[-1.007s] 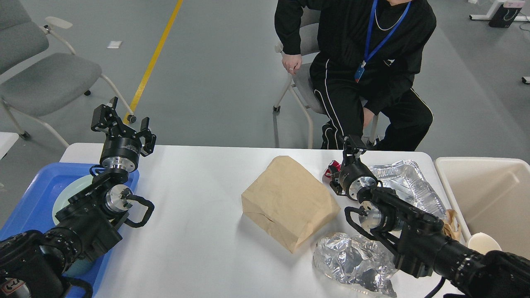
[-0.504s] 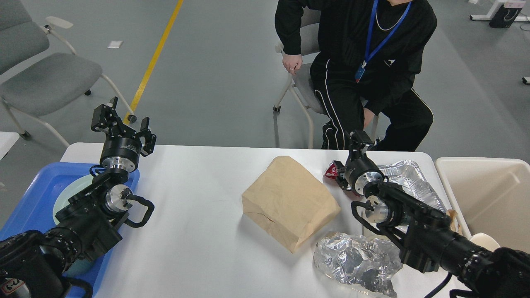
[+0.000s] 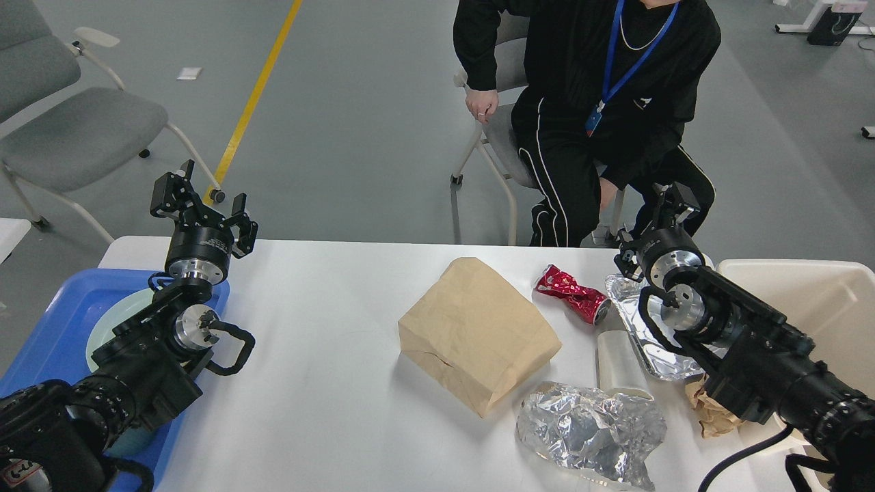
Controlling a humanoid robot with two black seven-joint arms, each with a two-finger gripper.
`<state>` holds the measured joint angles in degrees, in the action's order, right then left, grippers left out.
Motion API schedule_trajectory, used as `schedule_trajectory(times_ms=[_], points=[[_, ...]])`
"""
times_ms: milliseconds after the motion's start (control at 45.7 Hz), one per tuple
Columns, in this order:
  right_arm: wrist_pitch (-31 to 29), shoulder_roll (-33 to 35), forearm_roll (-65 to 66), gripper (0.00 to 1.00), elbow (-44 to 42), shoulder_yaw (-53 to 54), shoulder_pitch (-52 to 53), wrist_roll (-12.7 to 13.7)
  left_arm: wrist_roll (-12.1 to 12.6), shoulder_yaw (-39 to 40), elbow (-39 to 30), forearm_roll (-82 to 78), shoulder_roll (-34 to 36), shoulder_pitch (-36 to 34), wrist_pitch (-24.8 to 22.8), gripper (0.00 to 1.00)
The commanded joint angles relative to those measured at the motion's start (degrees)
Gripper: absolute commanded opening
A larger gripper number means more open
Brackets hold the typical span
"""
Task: Tidy desktop
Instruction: 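Raise the right gripper up from the foil bags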
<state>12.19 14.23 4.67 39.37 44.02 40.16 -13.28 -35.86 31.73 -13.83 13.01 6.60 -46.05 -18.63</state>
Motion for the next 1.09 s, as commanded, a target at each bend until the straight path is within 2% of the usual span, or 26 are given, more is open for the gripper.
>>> schedule_trajectory(times_ms=[0, 394, 854, 963, 1073], points=[[0.0, 0.3, 0.0, 1.0, 0.1, 0.0, 0.2, -0.1, 0.0, 0.0, -0.1, 0.0, 0.0, 0.0, 0.0, 0.96], [-0.1, 1.2, -0.1, 1.0, -5.2, 1.2, 0.5, 0.0, 0.0, 0.0, -0.1, 0.0, 0.0, 0.0, -0.2, 0.96], [-0.9, 1.4, 0.3, 1.0, -3.9, -0.6, 7.0, -0.7, 0.0, 0.0, -0.1, 0.0, 0.0, 0.0, -0.2, 0.96], [-7.6, 3.3, 1.0, 1.0, -3.4, -2.8, 9.0, -0.7, 0.0, 0.0, 0.0, 0.0, 0.0, 0.0, -0.2, 0.96], [-18.7, 9.8, 2.3, 1.0, -2.6, -12.5, 14.9, -0.7, 0.0, 0.0, 0.0, 0.0, 0.0, 0.0, -0.2, 0.96]])
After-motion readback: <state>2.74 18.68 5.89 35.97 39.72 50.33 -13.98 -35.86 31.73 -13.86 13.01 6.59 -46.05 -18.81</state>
